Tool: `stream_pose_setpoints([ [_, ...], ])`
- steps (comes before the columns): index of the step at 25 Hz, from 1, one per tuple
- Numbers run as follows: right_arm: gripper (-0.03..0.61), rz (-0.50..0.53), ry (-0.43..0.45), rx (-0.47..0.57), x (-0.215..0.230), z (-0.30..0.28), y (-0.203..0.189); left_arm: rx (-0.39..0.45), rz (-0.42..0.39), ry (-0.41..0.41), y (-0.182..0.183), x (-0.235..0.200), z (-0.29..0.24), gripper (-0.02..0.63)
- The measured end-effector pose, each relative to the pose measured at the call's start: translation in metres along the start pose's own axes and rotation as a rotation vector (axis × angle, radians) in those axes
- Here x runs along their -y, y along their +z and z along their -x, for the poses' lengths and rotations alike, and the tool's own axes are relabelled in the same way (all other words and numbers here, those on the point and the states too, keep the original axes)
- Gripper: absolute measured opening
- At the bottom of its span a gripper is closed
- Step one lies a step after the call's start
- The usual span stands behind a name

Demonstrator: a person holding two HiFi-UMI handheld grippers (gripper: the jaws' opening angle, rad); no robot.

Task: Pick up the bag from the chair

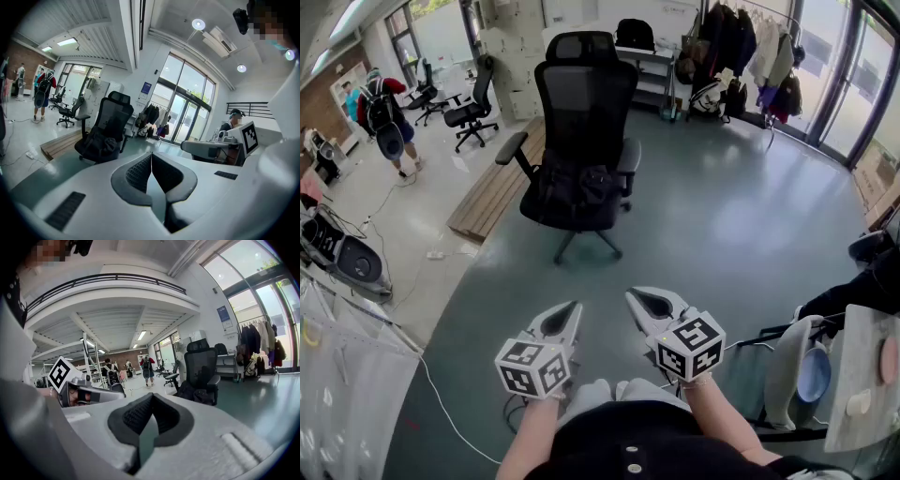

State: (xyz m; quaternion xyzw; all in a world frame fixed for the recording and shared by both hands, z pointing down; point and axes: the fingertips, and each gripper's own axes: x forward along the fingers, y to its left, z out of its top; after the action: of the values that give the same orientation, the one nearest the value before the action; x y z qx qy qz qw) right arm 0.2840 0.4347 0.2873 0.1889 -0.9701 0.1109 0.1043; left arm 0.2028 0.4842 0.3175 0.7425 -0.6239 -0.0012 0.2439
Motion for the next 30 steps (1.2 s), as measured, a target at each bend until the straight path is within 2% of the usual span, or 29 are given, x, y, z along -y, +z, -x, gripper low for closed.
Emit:
stream_pose_setpoints([
  [3, -0.003, -0.001, -0.001, -0.03, 0.001, -0.004, -0.004, 0.002, 0.029, -0.032, 0.003, 0.002, -0.002, 0.02],
  [8, -0.003, 0.001, 0.005, -0.067, 0.002, -0.007, -0.011, -0.013, 0.025, -0.059, 0.002, 0.008, -0.008, 0.02],
  [15, -0.002, -0.061, 0.045, -0.015, 0.007, -0.001, -0.007, 0.039, 0.025, -0.122, 0.004, 0.025, -0.017, 0.02],
  [25, -0.002, -0.082, 0.056, -0.073, 0.032, 0.003, -0.038, -0.002, 0.086, -0.046, -0.028, 0.02, -0.038, 0.02],
  [30, -0.002, -0.09, 0.026, -0.065, 0.053, -0.02, -0.03, -0.018, 0.099, -0.023, -0.026, -0.005, -0.049, 0.02],
])
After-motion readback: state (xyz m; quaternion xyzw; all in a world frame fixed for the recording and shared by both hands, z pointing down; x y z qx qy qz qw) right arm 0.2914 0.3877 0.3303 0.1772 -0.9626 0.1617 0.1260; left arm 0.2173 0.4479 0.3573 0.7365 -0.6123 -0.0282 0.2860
